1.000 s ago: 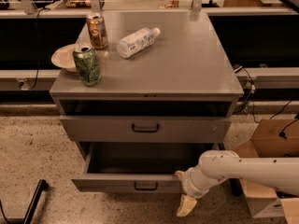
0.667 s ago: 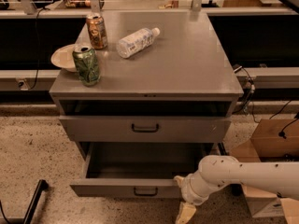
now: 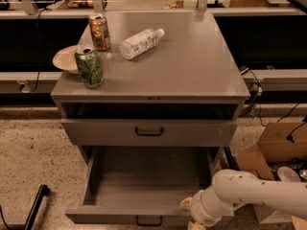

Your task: Open middle drawer

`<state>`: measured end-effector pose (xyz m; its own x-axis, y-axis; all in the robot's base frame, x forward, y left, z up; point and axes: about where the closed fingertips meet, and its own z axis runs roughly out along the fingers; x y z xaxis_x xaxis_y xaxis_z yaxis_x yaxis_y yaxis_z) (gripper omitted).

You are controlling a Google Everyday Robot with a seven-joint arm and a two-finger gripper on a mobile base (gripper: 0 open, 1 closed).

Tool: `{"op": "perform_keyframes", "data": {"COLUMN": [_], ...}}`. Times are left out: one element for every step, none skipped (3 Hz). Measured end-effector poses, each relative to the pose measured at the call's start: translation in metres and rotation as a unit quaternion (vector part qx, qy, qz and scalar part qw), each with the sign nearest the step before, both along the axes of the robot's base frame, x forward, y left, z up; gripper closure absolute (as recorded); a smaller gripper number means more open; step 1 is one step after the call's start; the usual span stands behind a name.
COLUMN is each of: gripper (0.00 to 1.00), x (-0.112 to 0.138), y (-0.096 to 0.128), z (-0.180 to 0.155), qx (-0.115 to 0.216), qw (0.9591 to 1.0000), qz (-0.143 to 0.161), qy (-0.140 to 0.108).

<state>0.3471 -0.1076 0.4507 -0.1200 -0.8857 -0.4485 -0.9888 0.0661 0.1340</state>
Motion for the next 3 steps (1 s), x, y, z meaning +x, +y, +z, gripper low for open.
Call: {"op": "perform_keyframes", "data": {"gripper": [0.02, 0.0, 0.0], "x": [-0.002, -0.0044, 0.0027], "y": [-0.0145, -0.0193, -0.0147], "z": [0.0112, 0.0111, 0.0184], "qx": [0.022, 0.023, 0.009], "qw": [0.9989, 0.9986, 0.999], "qz": [-0.035, -0.041, -0.029], "qy": [-0.023, -0.023, -0.033]}}
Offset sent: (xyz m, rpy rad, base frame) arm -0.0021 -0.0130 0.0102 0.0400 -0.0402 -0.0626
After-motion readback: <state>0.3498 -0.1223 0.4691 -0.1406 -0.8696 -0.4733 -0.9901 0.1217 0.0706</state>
